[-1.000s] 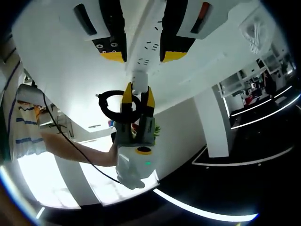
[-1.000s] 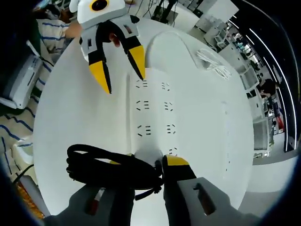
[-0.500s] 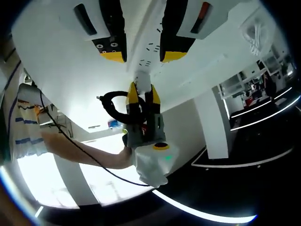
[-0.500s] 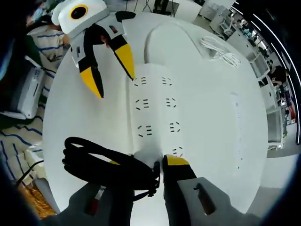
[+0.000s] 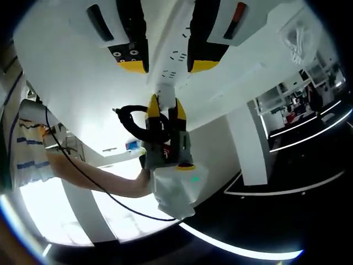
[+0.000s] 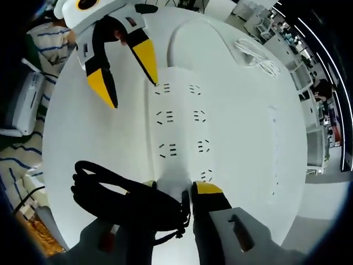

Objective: Straighten the power strip on the desk, plug the charger into it

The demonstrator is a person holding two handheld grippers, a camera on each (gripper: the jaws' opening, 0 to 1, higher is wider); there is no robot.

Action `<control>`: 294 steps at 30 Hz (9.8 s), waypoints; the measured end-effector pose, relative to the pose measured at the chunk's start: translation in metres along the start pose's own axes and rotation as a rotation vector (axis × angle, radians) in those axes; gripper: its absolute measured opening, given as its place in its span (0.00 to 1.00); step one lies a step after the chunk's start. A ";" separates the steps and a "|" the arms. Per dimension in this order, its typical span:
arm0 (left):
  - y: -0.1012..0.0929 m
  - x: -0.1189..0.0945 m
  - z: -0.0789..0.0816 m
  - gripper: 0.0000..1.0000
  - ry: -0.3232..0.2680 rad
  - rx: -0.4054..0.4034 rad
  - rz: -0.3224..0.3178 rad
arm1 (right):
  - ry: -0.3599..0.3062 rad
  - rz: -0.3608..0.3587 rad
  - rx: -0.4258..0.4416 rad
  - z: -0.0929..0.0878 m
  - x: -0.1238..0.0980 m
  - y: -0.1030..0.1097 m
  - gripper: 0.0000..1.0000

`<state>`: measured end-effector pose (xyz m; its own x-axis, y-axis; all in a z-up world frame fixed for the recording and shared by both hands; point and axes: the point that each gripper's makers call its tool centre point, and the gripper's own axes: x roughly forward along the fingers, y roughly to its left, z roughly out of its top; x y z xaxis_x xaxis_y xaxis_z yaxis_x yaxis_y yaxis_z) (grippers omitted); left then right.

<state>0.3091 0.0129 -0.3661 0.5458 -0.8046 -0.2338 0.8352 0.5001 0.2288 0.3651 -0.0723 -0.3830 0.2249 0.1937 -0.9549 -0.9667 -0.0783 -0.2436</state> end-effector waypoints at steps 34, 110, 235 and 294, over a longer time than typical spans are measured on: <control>0.004 -0.004 -0.009 0.29 0.034 -0.015 0.020 | -0.331 -0.116 0.026 0.008 -0.006 0.003 0.24; 0.027 -0.007 -0.023 0.30 0.074 -0.076 0.096 | -1.082 -0.317 0.347 -0.027 -0.053 0.004 0.31; 0.052 -0.021 -0.062 0.42 0.190 -0.348 0.145 | -0.894 -0.078 0.382 -0.025 0.019 0.034 0.28; 0.062 -0.039 -0.046 0.36 0.136 -0.240 0.279 | -0.844 -0.459 0.587 -0.073 -0.010 0.033 0.31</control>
<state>0.3425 0.0897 -0.3861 0.7450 -0.5853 -0.3201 0.6364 0.7674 0.0779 0.3394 -0.1484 -0.3940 0.6349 0.7027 -0.3210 -0.7714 0.5998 -0.2125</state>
